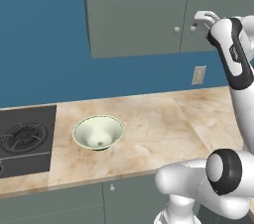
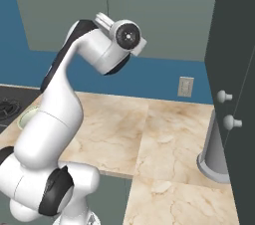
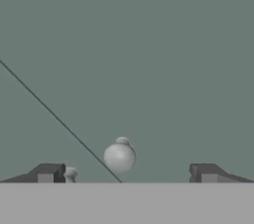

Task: Open the cabinet and move the ladle to the pot. Then close the cabinet.

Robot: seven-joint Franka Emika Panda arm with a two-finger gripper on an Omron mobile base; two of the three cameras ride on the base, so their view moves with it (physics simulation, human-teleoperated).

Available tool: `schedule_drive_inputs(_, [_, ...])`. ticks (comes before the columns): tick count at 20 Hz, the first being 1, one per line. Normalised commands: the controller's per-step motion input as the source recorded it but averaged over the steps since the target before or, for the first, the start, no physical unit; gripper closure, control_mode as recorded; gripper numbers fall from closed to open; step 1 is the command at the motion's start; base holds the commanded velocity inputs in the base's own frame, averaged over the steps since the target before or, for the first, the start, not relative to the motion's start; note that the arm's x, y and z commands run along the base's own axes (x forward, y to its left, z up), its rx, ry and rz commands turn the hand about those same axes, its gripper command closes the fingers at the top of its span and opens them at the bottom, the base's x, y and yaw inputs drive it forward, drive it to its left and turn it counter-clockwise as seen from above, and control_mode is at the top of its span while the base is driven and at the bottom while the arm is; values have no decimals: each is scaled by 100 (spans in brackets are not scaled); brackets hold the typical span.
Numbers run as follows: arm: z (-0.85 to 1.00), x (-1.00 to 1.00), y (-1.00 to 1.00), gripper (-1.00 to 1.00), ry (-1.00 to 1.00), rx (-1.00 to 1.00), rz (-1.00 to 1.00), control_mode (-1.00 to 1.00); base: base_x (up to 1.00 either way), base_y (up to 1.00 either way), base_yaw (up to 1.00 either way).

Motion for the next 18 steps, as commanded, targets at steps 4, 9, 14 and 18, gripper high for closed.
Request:
schedule_drive_inputs(4, [0, 18, 13, -100, 0, 0, 0, -100, 0, 0, 0])
schedule_drive_inputs(9, [0, 36, 4, -100, 0, 0, 0, -100, 0, 0, 0])
schedule_drive_inputs(14, [-1, 39, 0, -100, 0, 0, 0, -100, 0, 0, 0])
schedule_drive_inputs(18, [-4, 26, 0, -100, 0, 0, 0, -100, 0, 0, 0])
